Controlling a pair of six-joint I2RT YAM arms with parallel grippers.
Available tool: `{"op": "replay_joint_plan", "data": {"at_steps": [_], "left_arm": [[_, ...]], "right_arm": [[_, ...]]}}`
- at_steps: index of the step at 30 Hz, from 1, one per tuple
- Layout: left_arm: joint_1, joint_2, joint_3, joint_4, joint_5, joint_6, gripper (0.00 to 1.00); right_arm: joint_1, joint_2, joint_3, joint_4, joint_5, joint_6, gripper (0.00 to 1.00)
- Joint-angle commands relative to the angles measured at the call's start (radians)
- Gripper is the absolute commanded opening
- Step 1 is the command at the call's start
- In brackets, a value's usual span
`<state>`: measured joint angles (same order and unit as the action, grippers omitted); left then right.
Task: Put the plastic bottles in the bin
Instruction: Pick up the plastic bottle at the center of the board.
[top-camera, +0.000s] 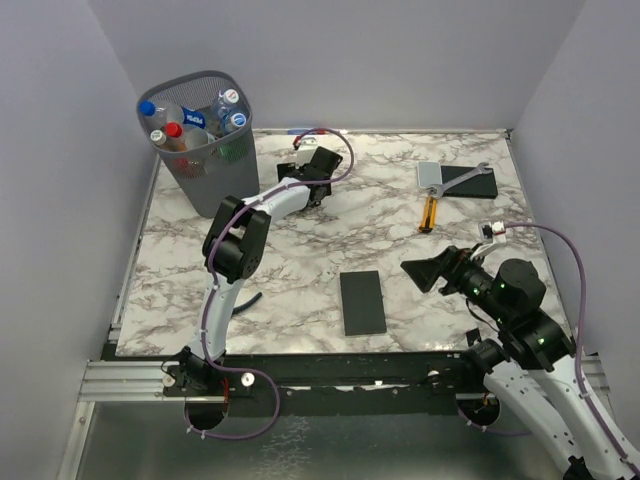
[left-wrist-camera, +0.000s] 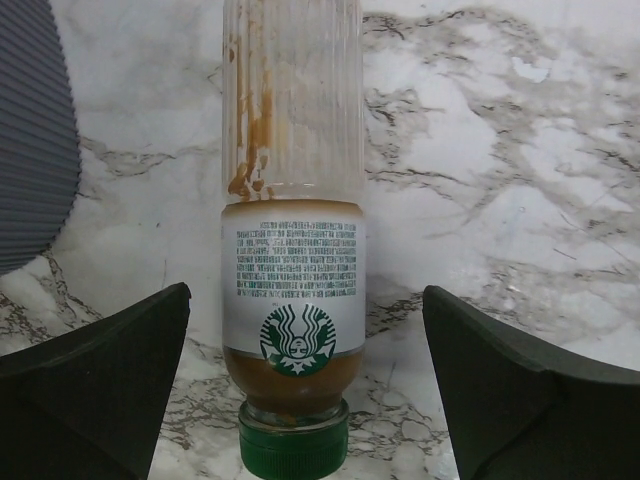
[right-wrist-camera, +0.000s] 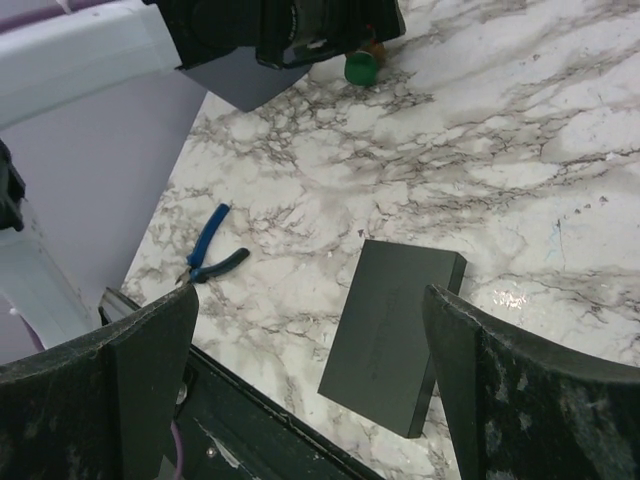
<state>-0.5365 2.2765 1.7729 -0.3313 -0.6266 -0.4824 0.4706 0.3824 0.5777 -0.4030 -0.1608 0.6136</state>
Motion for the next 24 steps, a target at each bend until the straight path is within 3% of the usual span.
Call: {"op": "replay_joint_plan", "data": {"at_steps": [1, 6, 9, 12, 14, 20, 24], "left_arm": [[0.007, 0.009, -0.03, -0.034, -0.032, -0.049, 0.98], [0.007, 0.025, -0.042, -0.031, 0.008, -0.029, 0.88], [0.006, 0.012, -0.075, -0.009, 0.04, -0.029, 0.71], [0.005, -0.025, -0.128, 0.03, 0.057, -0.031, 0.47], [-0.002, -0.064, -0.161, 0.055, 0.061, -0.022, 0.39], [-0.091, -0.288, -0.244, 0.146, 0.151, 0.09, 0.32], [-0.198, -0.513, -0.404, 0.26, 0.244, 0.278, 0.3]], "right_arm": [[0.005, -0.011, 0.062, -0.043, 0.022, -0.004, 0.97], [0.006, -0.01, 0.078, -0.055, 0.027, -0.011, 0.97], [0.006, -0.016, 0.08, -0.063, 0.028, -0.008, 0.97], [0.007, -0.024, 0.091, -0.063, 0.032, -0.013, 0.97], [0.006, -0.024, 0.115, -0.075, 0.046, -0.027, 0.97], [0.006, 0.059, 0.313, -0.185, 0.11, -0.128, 0.97], [0.006, 0.217, 0.484, -0.304, 0.127, -0.165, 0.98]]}}
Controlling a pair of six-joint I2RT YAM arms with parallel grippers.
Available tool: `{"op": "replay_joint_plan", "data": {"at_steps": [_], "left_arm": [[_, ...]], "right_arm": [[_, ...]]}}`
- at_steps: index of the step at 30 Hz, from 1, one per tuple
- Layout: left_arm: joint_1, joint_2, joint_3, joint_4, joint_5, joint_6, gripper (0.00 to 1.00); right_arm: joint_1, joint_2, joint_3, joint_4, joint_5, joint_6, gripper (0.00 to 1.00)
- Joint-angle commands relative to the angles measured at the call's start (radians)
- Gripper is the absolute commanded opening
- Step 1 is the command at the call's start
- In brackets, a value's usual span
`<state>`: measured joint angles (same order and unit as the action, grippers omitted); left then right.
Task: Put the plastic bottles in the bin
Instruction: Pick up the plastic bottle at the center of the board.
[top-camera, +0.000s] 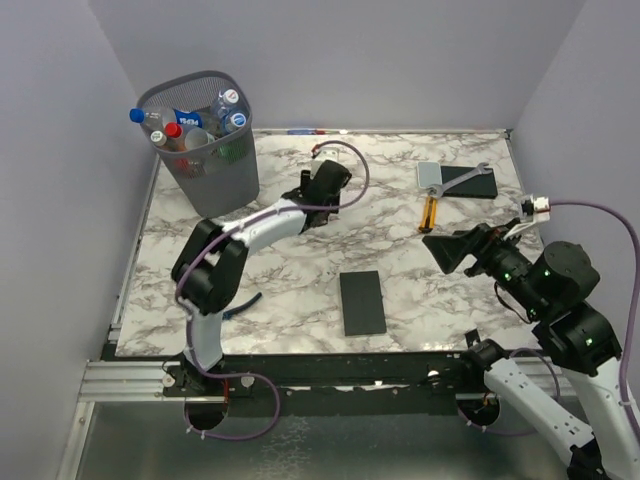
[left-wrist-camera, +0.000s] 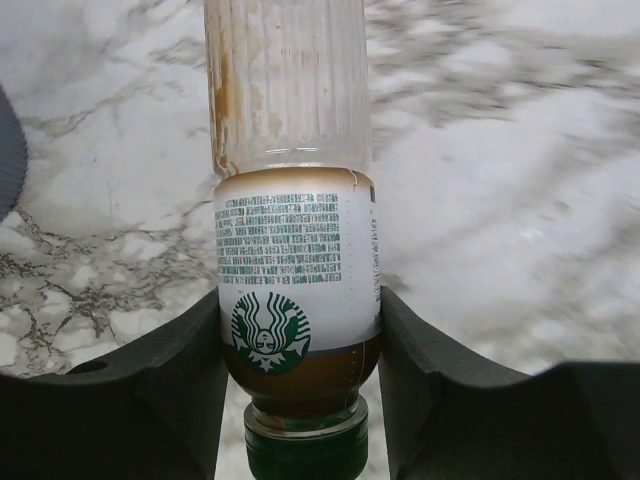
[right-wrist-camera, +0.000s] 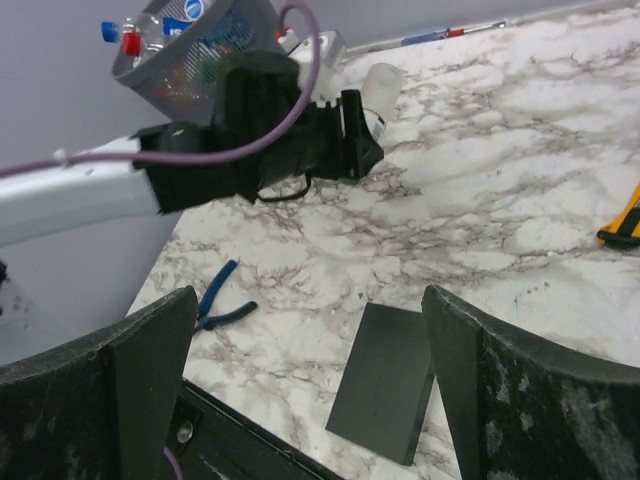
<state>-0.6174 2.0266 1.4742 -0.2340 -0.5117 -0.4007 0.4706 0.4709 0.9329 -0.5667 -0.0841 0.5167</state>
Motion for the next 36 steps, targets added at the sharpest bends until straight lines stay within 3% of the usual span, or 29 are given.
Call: {"op": "replay_joint_plan", "data": {"at_steps": [1, 4, 8, 11, 15, 20, 27, 33, 36], "left_arm": [[-0.151, -0.332, -0.162, 0.207, 0.155, 0.271, 0.29], [-0.275, -0.544, -0.36, 0.315, 0.235, 0.556, 0.24], [-0.489, -0.778, -0.617, 0.319, 0.331, 1.013, 0.25], [-0.609, -0.892, -0.757, 0.336, 0.302, 1.249, 0.25], [-0.698, -0.973, -0.871, 0.327, 0.294, 1.542, 0.09], [-0.735, -1.016, -0.889, 0.325, 0.228, 1.722, 0.0], [-0.742, -1.059, -0.885, 0.302, 0.184, 1.834, 0.0], [-0.741, -1.079, -0.825, 0.193, 0.149, 1.895, 0.0], [-0.74, -1.092, -0.796, 0.144, 0.138, 1.915, 0.0]], "right_arm": [[0.006, 0.167, 0.162, -0.159, 0.049, -0.072, 0.98], [0.006, 0.222, 0.217, -0.169, 0.064, -0.094, 0.98], [0.006, 0.242, 0.274, -0.188, 0.094, -0.116, 0.99], [0.005, 0.264, 0.291, -0.184, -0.02, -0.129, 1.0], [0.006, 0.332, 0.294, -0.187, -0.247, -0.162, 1.0], [0.005, 0.362, 0.237, -0.129, -0.513, -0.19, 1.0], [0.006, 0.407, 0.168, -0.072, -0.617, -0.228, 1.0], [0.005, 0.488, 0.188, -0.059, -0.611, -0.29, 1.0], [0.005, 0.53, 0.178, -0.02, -0.684, -0.292, 1.0]]}}
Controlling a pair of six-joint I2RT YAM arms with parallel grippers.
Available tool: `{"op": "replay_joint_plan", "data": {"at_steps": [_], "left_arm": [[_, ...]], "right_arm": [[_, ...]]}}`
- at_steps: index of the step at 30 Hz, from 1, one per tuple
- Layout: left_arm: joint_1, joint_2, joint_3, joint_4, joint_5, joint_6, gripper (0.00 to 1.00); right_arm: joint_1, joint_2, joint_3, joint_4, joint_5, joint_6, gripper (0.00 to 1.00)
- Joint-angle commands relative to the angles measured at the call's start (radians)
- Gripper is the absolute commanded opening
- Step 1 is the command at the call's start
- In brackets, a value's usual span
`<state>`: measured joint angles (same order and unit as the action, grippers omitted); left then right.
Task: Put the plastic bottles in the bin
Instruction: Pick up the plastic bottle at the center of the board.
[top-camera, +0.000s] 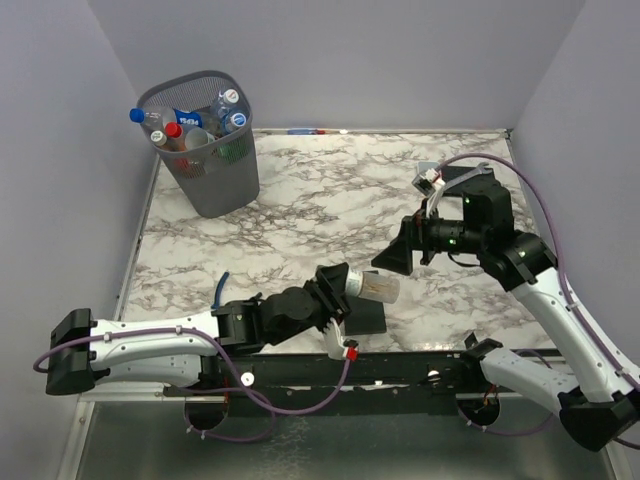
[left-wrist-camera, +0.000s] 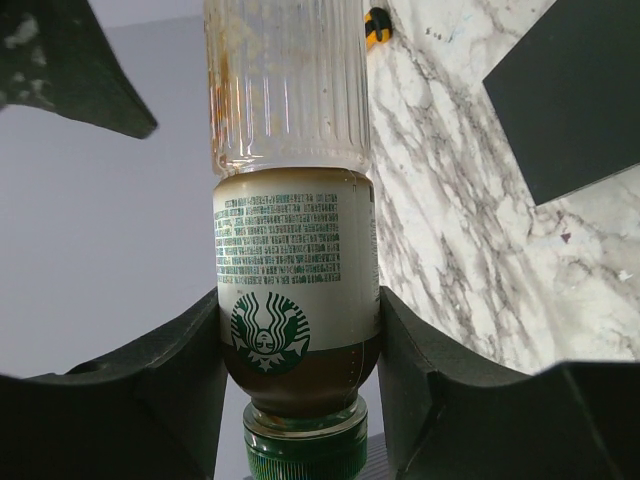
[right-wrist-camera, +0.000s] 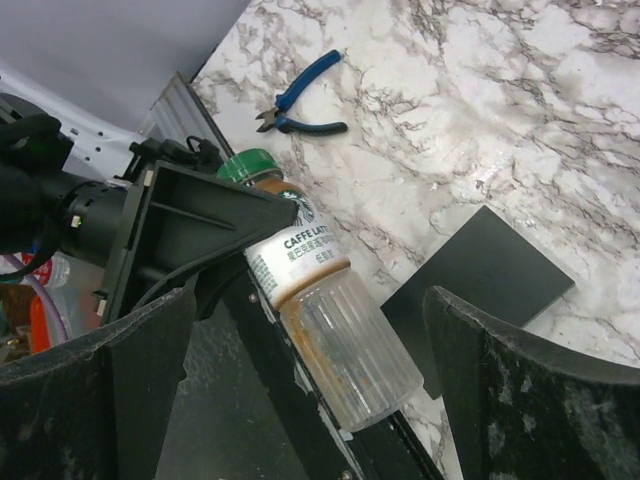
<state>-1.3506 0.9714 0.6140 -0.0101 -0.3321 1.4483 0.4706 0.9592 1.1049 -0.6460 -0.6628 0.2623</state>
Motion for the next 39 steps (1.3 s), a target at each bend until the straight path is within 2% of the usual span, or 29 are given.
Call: {"op": "replay_joint_plan", "data": {"at_steps": [1, 4, 12, 17, 20, 24, 25, 27, 28, 29, 31, 35, 39], "left_arm": [[-0.007, -0.042, 0.072, -0.089, -0.046, 0.072, 0.0], [-0.006, -0.064, 0.092, -0.108, -0.05, 0.082, 0.0], [-0.005, -0.113, 0.161, -0.185, -0.052, 0.11, 0.0], [-0.004, -0.106, 0.198, -0.185, -0.022, 0.107, 0.0], [-0.002, -0.092, 0.207, -0.175, -0.007, 0.104, 0.0], [-0.001, -0.079, 0.22, -0.159, 0.002, 0.094, 0.02], [-0.001, -0.077, 0.225, -0.156, 0.001, 0.09, 0.09], [-0.002, -0.074, 0.232, -0.151, -0.001, 0.076, 0.33], [-0.001, -0.075, 0.235, -0.141, -0.001, 0.059, 0.78], [-0.002, -0.075, 0.239, -0.129, -0.004, 0.042, 0.96], [0.001, -0.073, 0.244, -0.097, -0.022, -0.008, 0.99], [0.003, -0.071, 0.235, 0.03, -0.053, -0.181, 0.99], [0.005, -0.07, 0.201, 0.208, -0.051, -0.401, 0.99]], "right_arm": [[0.006, 0.055, 0.001, 0.069, -0.139, -0.039, 1.0], [0.017, 0.086, -0.024, 0.087, -0.204, -0.055, 1.0], [0.078, 0.109, -0.097, 0.104, -0.162, -0.108, 0.99], [0.146, 0.127, -0.121, 0.141, -0.205, -0.121, 0.93], [0.184, 0.138, -0.131, 0.16, -0.204, -0.119, 0.82], [0.189, 0.118, -0.139, 0.168, -0.166, -0.117, 0.55], [0.189, 0.106, -0.139, 0.173, -0.154, -0.115, 0.51], [0.19, 0.078, -0.138, 0.178, -0.123, -0.114, 0.45], [0.19, 0.063, -0.132, 0.18, -0.098, -0.114, 0.43], [0.189, 0.047, -0.129, 0.183, -0.069, -0.113, 0.42], [0.189, -0.008, -0.126, 0.204, 0.033, -0.104, 0.4], [0.19, -0.158, -0.164, 0.308, 0.343, -0.054, 0.38], [0.188, -0.323, -0.25, 0.467, 0.495, -0.015, 0.38]]}}
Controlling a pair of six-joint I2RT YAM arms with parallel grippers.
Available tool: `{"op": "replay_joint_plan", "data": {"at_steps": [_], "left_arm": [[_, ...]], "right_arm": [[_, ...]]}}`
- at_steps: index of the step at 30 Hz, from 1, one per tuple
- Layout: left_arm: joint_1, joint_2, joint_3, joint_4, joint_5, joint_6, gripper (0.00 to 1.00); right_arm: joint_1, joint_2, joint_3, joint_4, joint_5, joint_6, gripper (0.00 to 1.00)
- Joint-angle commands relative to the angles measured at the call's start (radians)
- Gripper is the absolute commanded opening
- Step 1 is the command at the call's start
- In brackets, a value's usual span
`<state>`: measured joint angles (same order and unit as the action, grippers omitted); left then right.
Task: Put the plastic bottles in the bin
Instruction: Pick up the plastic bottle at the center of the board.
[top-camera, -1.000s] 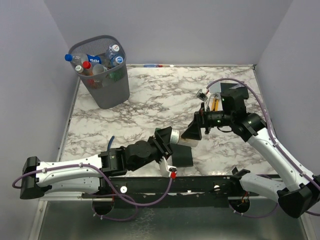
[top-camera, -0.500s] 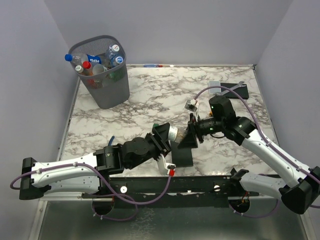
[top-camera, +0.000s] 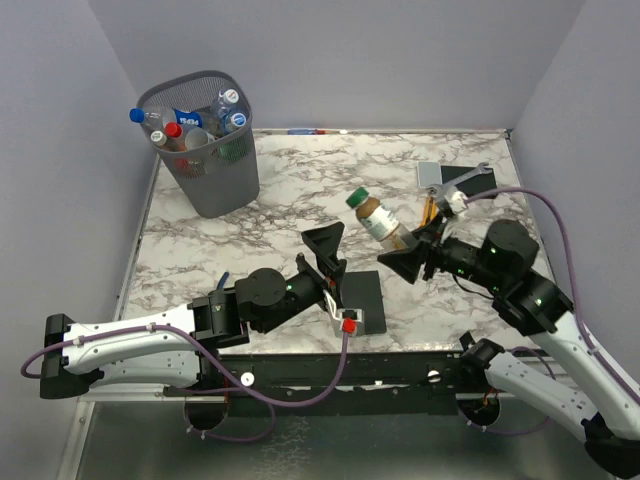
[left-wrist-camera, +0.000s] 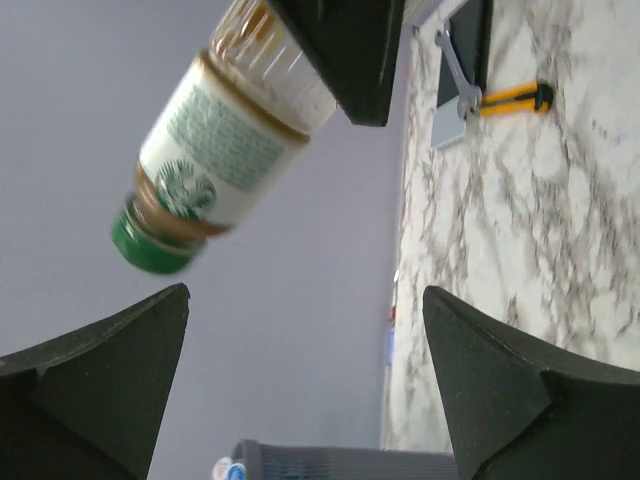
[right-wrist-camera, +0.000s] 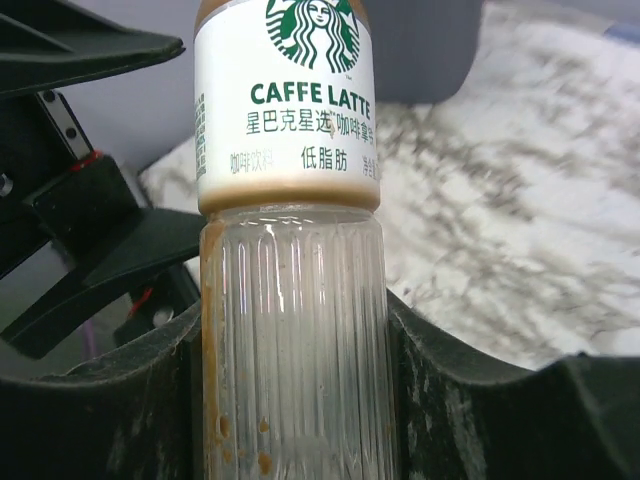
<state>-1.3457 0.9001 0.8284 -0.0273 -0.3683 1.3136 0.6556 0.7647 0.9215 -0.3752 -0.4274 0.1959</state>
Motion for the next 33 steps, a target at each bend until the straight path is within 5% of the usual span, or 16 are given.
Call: {"op": "replay_joint_plan", "data": {"at_steps": [1, 6, 12, 15, 26, 33], "left_arm": [[-0.001, 0.004, -0.021, 0.263, -0.021, -0.337, 0.99], [0.009, 0.094, 0.114, 0.285, -0.171, -0.995, 0.99], [0.215, 0.127, 0.124, 0.569, 0.094, -1.695, 0.99], [0.389, 0.172, 0.195, 0.541, 0.183, -1.977, 0.99], [0.456, 0.32, 0.337, 0.539, 0.398, -2.075, 0.99], [0.454, 0.4, 0.431, 0.394, 0.483, -2.045, 0.84]], "right_arm": [[0.003, -0.158, -0.088, 0.233, 0.288, 0.056, 0.38], [0.004, -0.224, -0.153, 0.329, 0.277, 0.069, 0.38], [0.003, -0.259, -0.239, 0.433, 0.239, 0.115, 0.38], [0.003, -0.275, -0.252, 0.456, 0.234, 0.124, 0.38], [0.004, -0.248, -0.252, 0.434, 0.195, 0.138, 0.38], [0.004, -0.219, -0.245, 0.437, 0.189, 0.141, 0.38]]}}
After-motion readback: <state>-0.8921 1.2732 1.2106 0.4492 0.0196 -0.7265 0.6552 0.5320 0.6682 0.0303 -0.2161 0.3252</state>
